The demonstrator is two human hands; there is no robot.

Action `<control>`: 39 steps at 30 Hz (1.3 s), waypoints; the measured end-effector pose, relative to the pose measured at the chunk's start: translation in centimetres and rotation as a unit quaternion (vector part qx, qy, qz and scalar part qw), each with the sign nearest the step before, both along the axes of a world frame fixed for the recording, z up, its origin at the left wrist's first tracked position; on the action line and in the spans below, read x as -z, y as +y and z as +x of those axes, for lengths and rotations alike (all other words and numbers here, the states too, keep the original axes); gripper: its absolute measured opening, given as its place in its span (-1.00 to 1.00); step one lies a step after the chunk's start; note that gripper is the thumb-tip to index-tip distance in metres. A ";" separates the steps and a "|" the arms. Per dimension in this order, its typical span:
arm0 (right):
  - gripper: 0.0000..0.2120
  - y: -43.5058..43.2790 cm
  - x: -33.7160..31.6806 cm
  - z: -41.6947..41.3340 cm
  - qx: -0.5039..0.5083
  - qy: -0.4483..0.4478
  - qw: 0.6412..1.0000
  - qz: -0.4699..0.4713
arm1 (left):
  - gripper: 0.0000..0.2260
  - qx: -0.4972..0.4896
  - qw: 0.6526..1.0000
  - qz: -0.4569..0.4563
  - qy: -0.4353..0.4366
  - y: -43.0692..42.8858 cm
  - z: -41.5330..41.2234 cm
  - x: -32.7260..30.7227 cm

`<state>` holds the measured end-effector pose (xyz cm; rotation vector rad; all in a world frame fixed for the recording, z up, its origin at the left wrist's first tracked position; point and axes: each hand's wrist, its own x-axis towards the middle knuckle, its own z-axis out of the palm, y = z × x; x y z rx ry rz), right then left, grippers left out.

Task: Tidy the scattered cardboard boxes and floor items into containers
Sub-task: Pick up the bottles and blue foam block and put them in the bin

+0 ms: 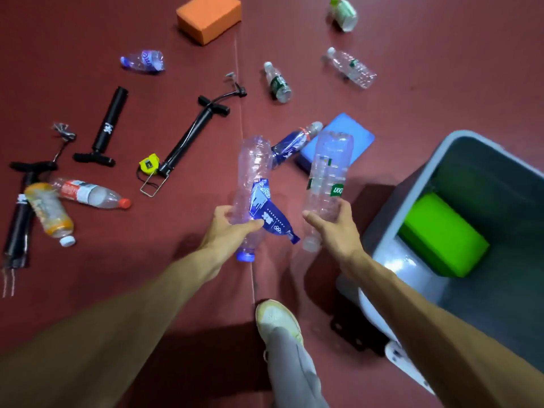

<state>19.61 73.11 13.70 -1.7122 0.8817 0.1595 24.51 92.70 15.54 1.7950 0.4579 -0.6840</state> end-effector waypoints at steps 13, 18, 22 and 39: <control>-0.25 -14.8 -4.9 -19.2 0.285 0.205 0.936 0.033 | -0.44 0.314 0.949 0.007 0.026 -21.0 -6.2 -7.7; -0.27 -18.2 -3.4 -19.5 0.270 0.256 0.927 0.041 | -0.59 0.483 0.871 0.020 0.086 -26.1 -6.5 -5.2; -0.47 -20.4 -6.1 -17.1 0.242 0.272 0.931 0.033 | -0.39 0.536 0.833 0.094 0.096 -27.8 -3.2 -7.1; -0.49 -9.3 -11.6 13.4 0.182 0.171 0.965 0.078 | -0.90 0.385 0.914 0.127 0.035 -12.4 26.2 -15.6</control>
